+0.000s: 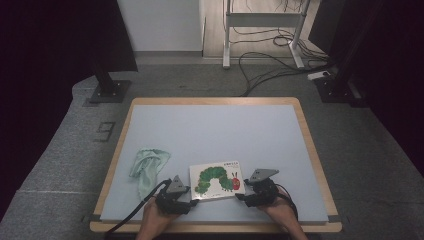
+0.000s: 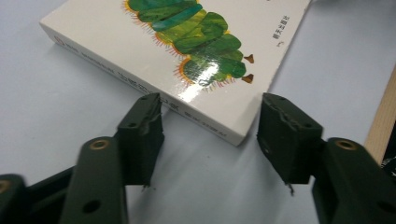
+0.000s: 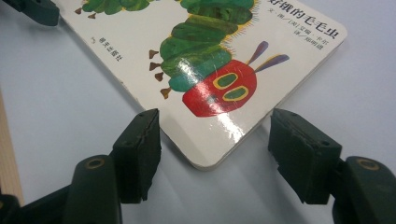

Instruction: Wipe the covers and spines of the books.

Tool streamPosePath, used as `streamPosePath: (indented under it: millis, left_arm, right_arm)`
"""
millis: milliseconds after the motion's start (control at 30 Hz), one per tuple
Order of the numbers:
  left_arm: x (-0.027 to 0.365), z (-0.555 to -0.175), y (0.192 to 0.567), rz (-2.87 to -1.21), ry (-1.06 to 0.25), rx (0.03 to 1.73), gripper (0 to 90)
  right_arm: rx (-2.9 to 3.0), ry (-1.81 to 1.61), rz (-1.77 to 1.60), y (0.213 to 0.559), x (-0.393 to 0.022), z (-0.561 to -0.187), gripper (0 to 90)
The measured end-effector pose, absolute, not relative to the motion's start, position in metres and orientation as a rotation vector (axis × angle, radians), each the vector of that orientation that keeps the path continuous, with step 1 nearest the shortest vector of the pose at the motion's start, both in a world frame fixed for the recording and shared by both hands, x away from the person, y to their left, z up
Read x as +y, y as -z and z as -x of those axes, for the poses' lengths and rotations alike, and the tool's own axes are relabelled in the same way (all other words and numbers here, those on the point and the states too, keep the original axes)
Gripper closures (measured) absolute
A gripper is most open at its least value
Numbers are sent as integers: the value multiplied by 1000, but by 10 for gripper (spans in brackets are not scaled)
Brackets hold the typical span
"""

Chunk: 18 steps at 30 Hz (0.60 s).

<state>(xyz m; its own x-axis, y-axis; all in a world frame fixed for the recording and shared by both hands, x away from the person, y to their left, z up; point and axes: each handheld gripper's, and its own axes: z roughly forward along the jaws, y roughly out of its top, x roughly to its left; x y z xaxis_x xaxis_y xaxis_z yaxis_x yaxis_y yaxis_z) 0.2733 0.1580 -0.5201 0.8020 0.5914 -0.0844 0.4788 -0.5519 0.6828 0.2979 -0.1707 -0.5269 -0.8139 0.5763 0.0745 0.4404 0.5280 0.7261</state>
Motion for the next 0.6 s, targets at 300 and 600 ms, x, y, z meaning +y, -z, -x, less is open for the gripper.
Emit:
streamPosePath:
  millis: [300,600]
  left_arm:
    - [160,-290,520,-2242,-198,805,510]
    - [156,-313,520,-2240,-216,822,552]
  right_arm:
    - [2549,-1166,-902,528,-168,-300,392]
    - [2479,-1150,-960,529,-167,-311,411]
